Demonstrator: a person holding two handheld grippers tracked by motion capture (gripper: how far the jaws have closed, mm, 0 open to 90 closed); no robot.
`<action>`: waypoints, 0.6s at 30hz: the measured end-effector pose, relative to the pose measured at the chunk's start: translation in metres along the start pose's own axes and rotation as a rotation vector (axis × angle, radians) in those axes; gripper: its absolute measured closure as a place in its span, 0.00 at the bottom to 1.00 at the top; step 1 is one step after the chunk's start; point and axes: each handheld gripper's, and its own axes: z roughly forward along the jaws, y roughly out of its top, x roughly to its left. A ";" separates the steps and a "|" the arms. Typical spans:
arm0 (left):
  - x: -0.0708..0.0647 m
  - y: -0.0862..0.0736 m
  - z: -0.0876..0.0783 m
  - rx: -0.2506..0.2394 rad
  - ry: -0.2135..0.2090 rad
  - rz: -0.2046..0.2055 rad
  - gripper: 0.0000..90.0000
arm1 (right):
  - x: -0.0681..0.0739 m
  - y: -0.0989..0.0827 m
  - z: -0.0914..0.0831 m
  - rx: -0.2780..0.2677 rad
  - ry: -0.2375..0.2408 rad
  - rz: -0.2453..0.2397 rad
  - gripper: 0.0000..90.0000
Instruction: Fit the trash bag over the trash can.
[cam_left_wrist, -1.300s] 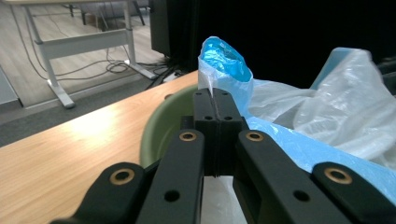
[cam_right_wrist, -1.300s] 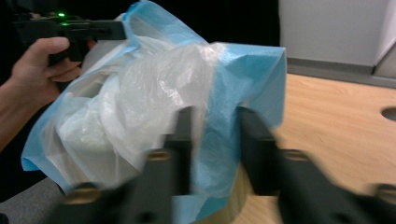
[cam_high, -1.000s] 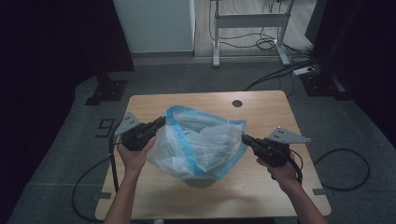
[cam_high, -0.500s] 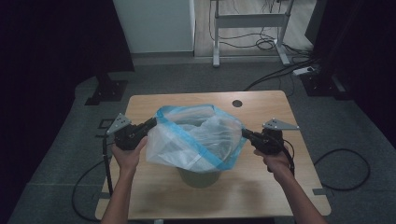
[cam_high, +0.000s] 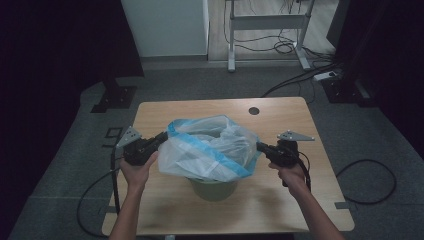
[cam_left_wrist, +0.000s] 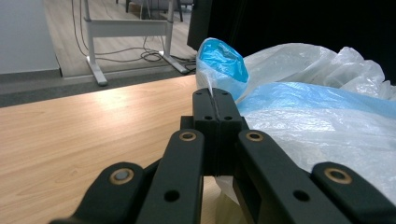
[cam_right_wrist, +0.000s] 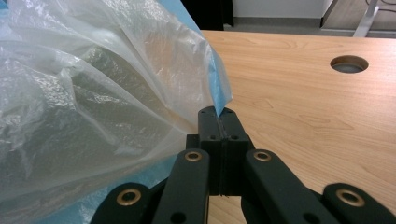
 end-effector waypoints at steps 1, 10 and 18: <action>0.000 0.000 0.000 0.000 0.000 -0.001 1.00 | 0.000 0.000 -0.001 -0.009 0.000 -0.001 0.99; 0.002 -0.007 0.002 0.048 0.003 -0.041 1.00 | 0.002 -0.007 -0.004 -0.071 -0.038 -0.033 0.99; 0.005 -0.019 0.011 0.148 -0.015 -0.093 1.00 | 0.001 -0.025 0.012 -0.012 -0.044 -0.022 0.99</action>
